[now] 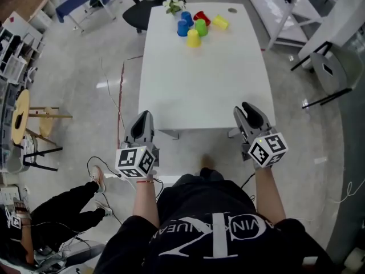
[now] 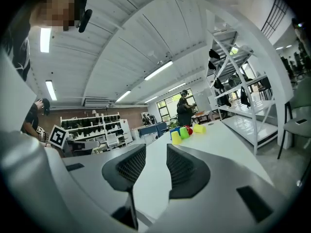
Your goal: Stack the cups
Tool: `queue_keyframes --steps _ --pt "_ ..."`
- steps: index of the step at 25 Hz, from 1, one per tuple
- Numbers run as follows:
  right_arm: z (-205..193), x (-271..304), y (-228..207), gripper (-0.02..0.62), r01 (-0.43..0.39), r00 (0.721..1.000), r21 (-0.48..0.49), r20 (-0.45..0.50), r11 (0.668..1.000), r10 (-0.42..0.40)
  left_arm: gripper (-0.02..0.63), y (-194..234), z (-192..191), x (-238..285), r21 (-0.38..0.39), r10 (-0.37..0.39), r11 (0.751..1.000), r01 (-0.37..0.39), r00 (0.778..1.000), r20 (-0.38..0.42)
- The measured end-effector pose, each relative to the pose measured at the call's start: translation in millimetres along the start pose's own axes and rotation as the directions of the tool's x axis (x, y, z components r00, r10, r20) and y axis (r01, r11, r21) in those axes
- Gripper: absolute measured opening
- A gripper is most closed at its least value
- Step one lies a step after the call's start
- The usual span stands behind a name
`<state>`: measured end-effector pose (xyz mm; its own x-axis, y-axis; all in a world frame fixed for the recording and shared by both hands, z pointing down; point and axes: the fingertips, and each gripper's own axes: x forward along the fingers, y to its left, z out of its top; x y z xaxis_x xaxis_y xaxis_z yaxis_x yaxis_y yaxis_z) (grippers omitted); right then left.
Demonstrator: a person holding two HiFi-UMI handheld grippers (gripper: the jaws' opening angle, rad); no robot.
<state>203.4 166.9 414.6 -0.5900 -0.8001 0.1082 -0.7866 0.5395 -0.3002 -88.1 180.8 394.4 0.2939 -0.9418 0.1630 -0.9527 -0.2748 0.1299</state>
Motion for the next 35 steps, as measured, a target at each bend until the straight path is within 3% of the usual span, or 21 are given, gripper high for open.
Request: queue_keyframes --steps 5,13,18,35 --pt "-8.1 15.4 -5.5 0.143 -0.032 0.999 0.017 -0.020 0.999 0.033 0.005 3.5 -10.6 12.9 -0.020 0.012 1.000 -0.013 1.000 -0.008" --pt "-6.5 48.0 -2.3 0.146 -0.069 0.996 0.035 -0.049 0.997 0.071 0.005 4.7 -9.7 25.5 -0.012 -0.053 0.999 0.053 0.998 -0.023" --pt "-11.3 83.5 -3.7 0.155 -0.089 0.991 0.011 -0.102 0.996 0.089 0.005 25.5 -11.9 51.9 -0.014 -0.046 0.999 0.045 0.998 -0.031" --pt "19.1 237.3 -16.1 0.167 -0.081 0.984 -0.064 -0.167 0.995 0.069 0.005 118.7 39.7 162.2 0.005 -0.089 0.996 0.089 0.996 0.003"
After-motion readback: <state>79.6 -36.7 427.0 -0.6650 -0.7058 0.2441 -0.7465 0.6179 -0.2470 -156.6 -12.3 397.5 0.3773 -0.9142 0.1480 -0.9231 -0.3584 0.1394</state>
